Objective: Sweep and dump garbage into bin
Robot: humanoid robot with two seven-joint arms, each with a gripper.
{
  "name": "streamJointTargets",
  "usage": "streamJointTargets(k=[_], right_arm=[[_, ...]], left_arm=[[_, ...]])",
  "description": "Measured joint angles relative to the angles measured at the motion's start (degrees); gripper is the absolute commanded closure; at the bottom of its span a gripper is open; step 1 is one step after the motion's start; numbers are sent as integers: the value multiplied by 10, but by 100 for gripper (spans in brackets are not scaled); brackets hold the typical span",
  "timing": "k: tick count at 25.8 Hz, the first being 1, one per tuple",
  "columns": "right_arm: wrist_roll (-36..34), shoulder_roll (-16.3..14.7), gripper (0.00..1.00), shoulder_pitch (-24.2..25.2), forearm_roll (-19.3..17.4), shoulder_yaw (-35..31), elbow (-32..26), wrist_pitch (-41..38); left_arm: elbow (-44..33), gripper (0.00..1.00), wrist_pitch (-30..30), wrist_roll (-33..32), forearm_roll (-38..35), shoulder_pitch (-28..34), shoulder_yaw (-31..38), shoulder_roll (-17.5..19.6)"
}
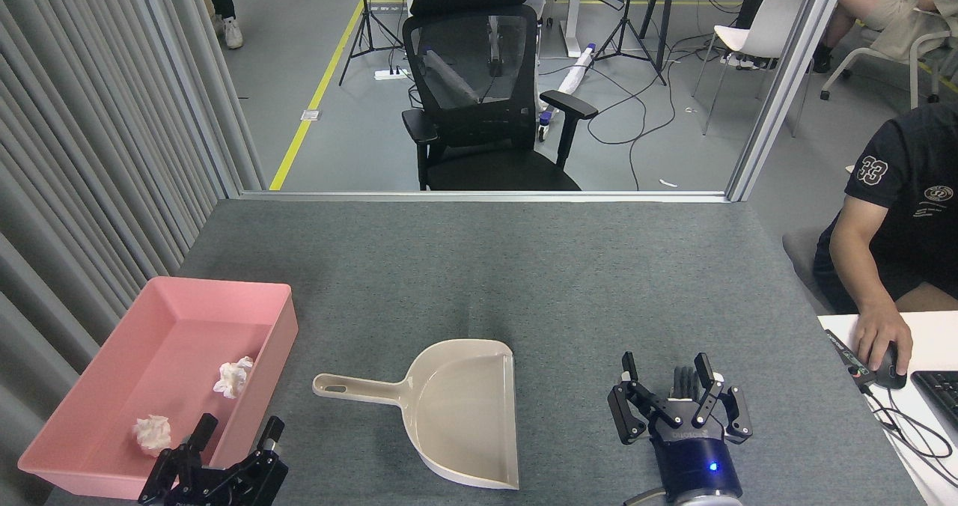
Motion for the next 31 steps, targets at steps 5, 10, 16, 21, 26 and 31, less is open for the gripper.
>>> streamJointTargets(k=[5, 10, 16, 21, 26, 31], right_arm=[[1, 3, 2, -16, 4, 14, 14, 1], [3, 8, 2, -17, 8, 29, 19, 3], [-1, 7, 2, -17, 9, 32, 19, 3], [-1, 5, 2, -13, 10, 32, 20, 3], [-2, 5, 2, -11, 9, 30, 20, 3], [-2, 7, 2, -9, 8, 29, 20, 3]], left_arm=[[0, 1, 28, 3, -77, -15, 0, -9], [-1, 1, 38, 9, -93, -29, -1, -11], [0, 1, 59, 9, -95, -41, -10, -19], [0, 1, 95, 8, -95, -41, -20, -18], [0, 1, 105, 10, -94, -37, -29, -16], [0, 1, 111, 11, -91, -36, -28, -15]])
